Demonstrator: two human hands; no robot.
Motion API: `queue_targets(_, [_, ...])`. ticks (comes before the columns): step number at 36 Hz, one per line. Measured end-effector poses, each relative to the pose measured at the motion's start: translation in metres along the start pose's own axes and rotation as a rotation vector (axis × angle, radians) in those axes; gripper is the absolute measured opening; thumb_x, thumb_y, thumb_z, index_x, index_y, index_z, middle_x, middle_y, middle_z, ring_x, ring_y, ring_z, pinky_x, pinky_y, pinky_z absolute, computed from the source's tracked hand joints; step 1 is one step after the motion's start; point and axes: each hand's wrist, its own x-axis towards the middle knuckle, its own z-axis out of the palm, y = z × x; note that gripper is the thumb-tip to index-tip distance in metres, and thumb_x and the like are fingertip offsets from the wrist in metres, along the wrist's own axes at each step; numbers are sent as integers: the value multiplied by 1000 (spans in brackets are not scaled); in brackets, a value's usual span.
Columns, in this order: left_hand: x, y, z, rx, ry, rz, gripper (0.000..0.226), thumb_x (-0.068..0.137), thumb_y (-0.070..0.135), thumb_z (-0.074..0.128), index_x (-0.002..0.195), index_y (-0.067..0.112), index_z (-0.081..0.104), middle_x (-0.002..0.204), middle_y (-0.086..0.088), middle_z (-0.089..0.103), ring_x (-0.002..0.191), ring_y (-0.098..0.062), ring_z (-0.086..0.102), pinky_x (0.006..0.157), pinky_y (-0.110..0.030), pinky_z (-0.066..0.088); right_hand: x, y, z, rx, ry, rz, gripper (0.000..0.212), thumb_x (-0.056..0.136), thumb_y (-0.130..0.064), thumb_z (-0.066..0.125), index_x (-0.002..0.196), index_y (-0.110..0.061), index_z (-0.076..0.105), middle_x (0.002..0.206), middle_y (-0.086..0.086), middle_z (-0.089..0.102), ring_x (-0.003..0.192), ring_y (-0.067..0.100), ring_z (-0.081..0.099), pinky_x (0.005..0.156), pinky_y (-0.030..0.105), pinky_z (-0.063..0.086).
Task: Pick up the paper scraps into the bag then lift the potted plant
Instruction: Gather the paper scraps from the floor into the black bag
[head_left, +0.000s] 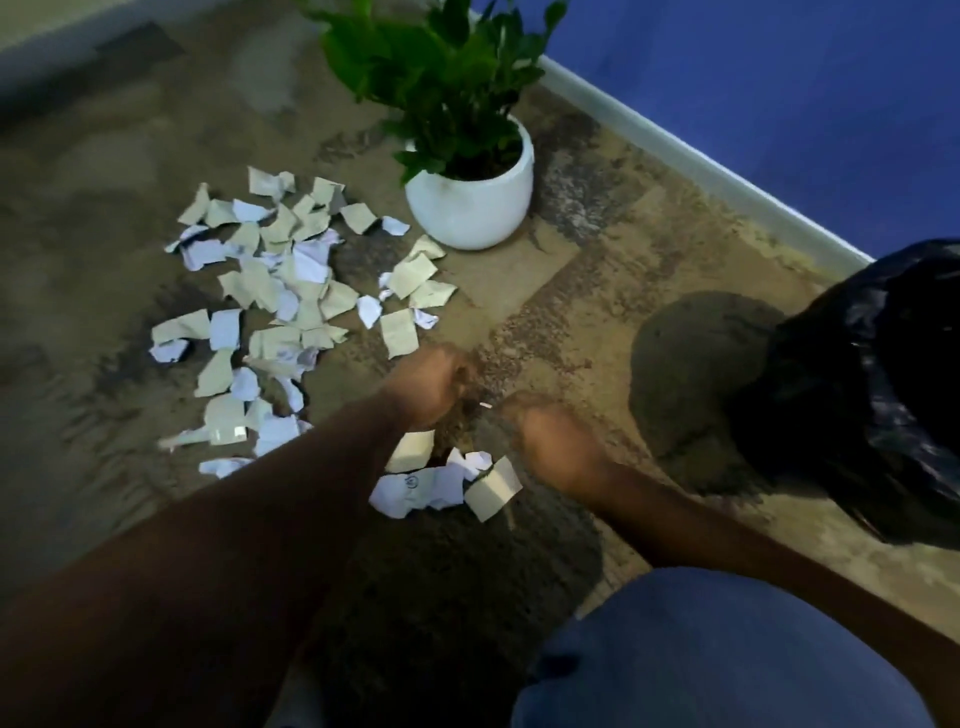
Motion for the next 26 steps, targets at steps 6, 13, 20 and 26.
queue_targets(6, [-9, -20, 24, 29, 54, -152, 32, 100, 17, 46, 126, 8, 62, 128, -12, 61, 117, -25, 58, 100, -29, 42, 23, -12, 30, 89, 120, 24, 23, 89, -8, 55, 109, -8, 67, 101, 11, 68, 90, 27, 64, 79, 37, 51])
queue_targets(13, [-2, -23, 39, 24, 22, -192, 29, 97, 14, 55, 124, 7, 63, 125, -11, 64, 112, -26, 61, 99, -33, 47, 46, -17, 32, 157, 285, 136, 35, 82, -4, 57, 113, -14, 69, 101, 8, 63, 89, 24, 60, 72, 29, 51])
queue_targets(20, [5, -26, 47, -7, -10, -198, 21, 94, 18, 63, 113, 12, 69, 114, -10, 67, 101, -24, 64, 90, -36, 54, 50, -17, 38, 113, 338, 157, 22, 79, 0, 67, 96, -13, 69, 92, -4, 46, 84, 16, 52, 67, 22, 35])
queue_targets(26, [7, -28, 57, 33, 81, -182, 7, 94, 20, 61, 94, 14, 65, 93, -5, 66, 80, -20, 62, 75, -34, 55, 53, -15, 40, 91, 317, 141, 24, 75, -16, 78, 95, -16, 65, 99, -3, 50, 89, 15, 48, 71, 24, 39])
